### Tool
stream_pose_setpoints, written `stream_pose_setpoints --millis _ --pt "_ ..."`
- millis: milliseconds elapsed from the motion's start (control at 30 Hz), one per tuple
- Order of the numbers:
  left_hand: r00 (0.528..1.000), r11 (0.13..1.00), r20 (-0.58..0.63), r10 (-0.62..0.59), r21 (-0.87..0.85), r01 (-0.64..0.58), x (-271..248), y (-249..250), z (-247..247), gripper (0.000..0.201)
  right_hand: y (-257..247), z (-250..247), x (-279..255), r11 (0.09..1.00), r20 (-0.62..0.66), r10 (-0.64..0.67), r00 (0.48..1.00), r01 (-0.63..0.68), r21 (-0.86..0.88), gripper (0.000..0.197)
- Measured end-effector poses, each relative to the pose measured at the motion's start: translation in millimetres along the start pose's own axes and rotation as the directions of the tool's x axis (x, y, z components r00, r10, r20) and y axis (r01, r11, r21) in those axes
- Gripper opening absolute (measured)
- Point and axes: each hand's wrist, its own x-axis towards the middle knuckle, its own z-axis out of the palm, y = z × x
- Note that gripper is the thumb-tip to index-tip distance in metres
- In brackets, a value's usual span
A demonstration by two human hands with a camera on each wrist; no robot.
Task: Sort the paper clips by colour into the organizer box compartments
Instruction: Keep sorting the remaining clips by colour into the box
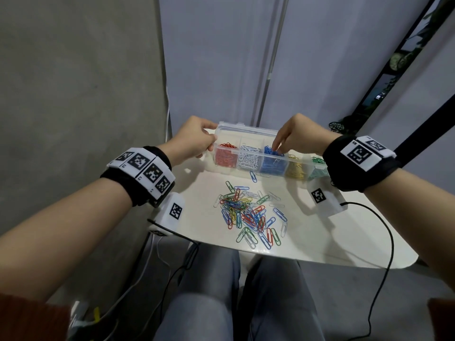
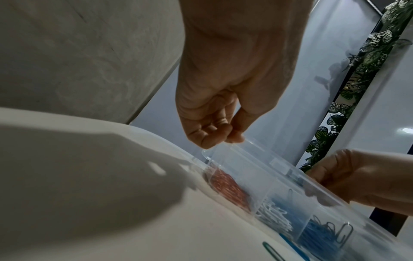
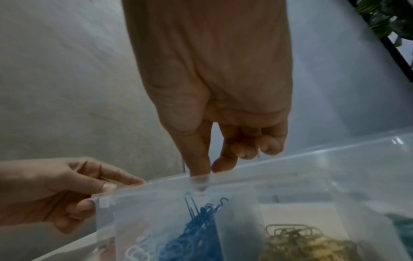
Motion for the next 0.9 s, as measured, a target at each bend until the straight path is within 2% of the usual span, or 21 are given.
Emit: stream_pose_setpoints --millis 133,233,467,800,900 --pt "1.000 1.000 -0.003 0.000 -0.004 0.000 0.9 -1.0 0.0 0.039 -2.9 9.4 -0.1 0.982 0.066 0.001 0.998 0.012 -0.188 0.017" --pt "1.000 1.000 -0.004 0.003 0.008 -0.003 0.7 -1.0 0.8 0.039 -1.9 14.0 0.8 0.978 0.060 -0.001 0.998 0.014 -0.208 0.016" --pt "1.000 1.000 -0.002 0.010 0.015 -0.010 0.6 -0.3 0.2 0.039 -2.9 -5.6 -0.6 0.999 0.004 -0.004 1.000 0.004 -0.052 0.012" --pt "1.000 1.000 -0.004 0.013 0.019 -0.012 1.0 -0.9 0.2 0.039 -7.6 -13.7 -1.8 0.999 0.008 0.020 1.000 -0.019 -0.036 0.007" --pt "1.000 1.000 -0.002 0.010 0.017 -0.010 0.4 -0.5 0.0 0.040 -10.6 -13.8 1.3 0.998 -0.096 -0.016 0.995 0.021 0.051 0.010"
